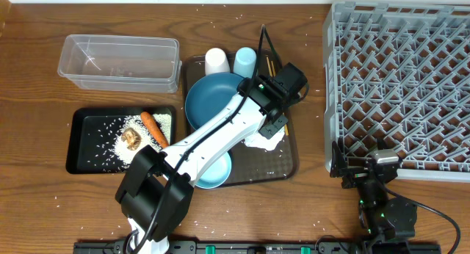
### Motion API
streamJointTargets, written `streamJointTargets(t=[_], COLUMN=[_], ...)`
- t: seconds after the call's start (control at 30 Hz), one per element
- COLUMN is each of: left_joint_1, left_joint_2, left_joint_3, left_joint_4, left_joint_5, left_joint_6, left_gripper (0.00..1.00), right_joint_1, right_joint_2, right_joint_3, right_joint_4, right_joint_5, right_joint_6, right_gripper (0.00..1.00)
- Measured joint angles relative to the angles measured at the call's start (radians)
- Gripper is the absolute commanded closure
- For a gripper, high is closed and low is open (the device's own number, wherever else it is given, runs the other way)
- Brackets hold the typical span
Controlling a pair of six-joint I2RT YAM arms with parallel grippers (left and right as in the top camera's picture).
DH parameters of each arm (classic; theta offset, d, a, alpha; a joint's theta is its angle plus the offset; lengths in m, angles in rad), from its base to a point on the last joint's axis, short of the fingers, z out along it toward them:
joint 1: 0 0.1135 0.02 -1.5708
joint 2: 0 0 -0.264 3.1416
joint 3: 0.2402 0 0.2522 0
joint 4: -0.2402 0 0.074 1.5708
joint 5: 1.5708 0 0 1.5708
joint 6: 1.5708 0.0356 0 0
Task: Sort waste into correct bins and load items into the dishwasher rack
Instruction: 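Grasp the yellow snack wrapper with the left gripper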
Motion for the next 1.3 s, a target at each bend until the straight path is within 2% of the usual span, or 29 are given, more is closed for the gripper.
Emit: streamJointTargets(t=[0.07, 0.2, 0.3, 0.37, 0.57, 0.97, 1.13, 1.3], left_joint_1=[0.000, 0.000, 0.000, 0.000, 0.000, 0.000, 0.000, 0.002], left_joint_2=[0.000, 0.000, 0.000, 0.001, 0.020, 0.033, 0.077, 0.126], left_joint_3=[0.000, 0.000, 0.000, 0.000, 0.000, -0.005, -0.005, -0.016], left_joint_4=[0.024, 0.095, 0.119, 0.120, 0.121, 0.213, 0.235, 0.247], left_joint_5=[0.010, 0.049, 0.064, 0.070, 0.121, 0.184, 0.186, 0.156], left_joint_6=[0.005, -0.048, -0.127, -0.208, -0.525, -0.949, -1.078, -1.133], left_gripper=[0.38, 0.35, 0.26, 0.01, 0.02, 0.02, 0.02, 0.02], right_joint_1=[0.000, 0.000, 0.000, 0.000, 0.000, 0.000, 0.000, 0.000], right_joint_2=[0.000, 0.000, 0.000, 0.000, 0.000, 0.000, 0.000, 0.000], right_joint_3=[0.000, 0.000, 0.000, 0.000, 0.000, 0.000, 0.000, 0.000], right_joint_4=[0.000, 0.000, 0.000, 0.000, 0.000, 0.000, 0.000, 0.000], right_joint_5=[0.000, 0.000, 0.000, 0.000, 0.000, 0.000, 0.000, 0.000], right_joint_6=[0.000, 0.000, 0.000, 0.000, 0.000, 0.000, 0.000, 0.000], right_gripper=[0.01, 0.01, 0.01, 0.01, 0.01, 0.01, 0.01, 0.01])
